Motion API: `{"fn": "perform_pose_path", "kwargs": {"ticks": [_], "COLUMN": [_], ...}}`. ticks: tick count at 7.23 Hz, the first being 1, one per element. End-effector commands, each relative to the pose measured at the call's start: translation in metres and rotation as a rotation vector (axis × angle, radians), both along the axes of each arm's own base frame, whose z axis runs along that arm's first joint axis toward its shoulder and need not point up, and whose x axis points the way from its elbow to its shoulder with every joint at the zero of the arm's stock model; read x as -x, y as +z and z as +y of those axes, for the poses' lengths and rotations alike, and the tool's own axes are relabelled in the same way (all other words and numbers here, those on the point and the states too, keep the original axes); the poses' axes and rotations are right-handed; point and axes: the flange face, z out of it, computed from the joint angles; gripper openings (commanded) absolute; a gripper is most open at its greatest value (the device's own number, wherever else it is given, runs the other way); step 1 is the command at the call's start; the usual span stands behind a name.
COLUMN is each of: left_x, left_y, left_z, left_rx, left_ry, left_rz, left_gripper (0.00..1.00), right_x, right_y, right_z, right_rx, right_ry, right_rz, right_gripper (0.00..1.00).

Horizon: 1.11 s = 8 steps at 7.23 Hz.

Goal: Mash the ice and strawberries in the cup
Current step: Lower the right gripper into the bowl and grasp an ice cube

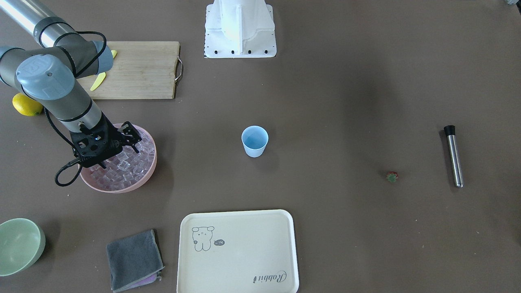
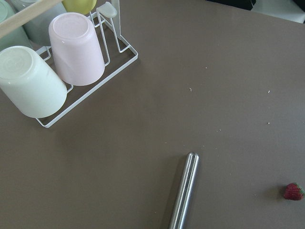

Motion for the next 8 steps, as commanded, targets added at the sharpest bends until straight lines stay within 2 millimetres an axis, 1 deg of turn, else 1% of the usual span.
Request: {"fn": "perform_pose_path", "kwargs": {"ticks": [1, 2, 3, 5, 7, 8], "left_x": [0.001, 0.001, 0.001, 0.001, 0.001, 0.001], "left_y": [0.000, -0.001, -0.001, -0.003, -0.003, -0.004], "left_z": [0.000, 0.000, 0.000, 0.000, 0.000, -0.001], "left_rx": [-0.001, -0.001, 0.000, 0.000, 0.001, 0.000], "left_ry": [-0.002, -0.003, -0.004, -0.007, -0.008, -0.009], "left_rz": [0.000, 0.001, 0.001, 0.005, 0.005, 0.006], "left_gripper": [0.97, 0.97, 0.97, 0.97, 0.97, 0.97], "right_x": [0.000, -0.004, -0.006, -0.004, -0.006, -0.007], "right_y": [0.010, 0.011, 0.016, 0.021, 0.013, 0.009], "right_z": [0.000, 0.004, 0.004, 0.006, 0.008, 0.010], "right_rx": [0.000, 0.006, 0.014, 0.022, 0.041, 0.039], "right_ry": [0.004, 0.006, 0.007, 0.010, 0.029, 0.030], "right_rz": [-0.002, 0.001, 0.005, 0.012, -0.006, -0.013], "right_gripper": [0.91, 0.89, 0.89, 0.89, 0.83, 0.83]}}
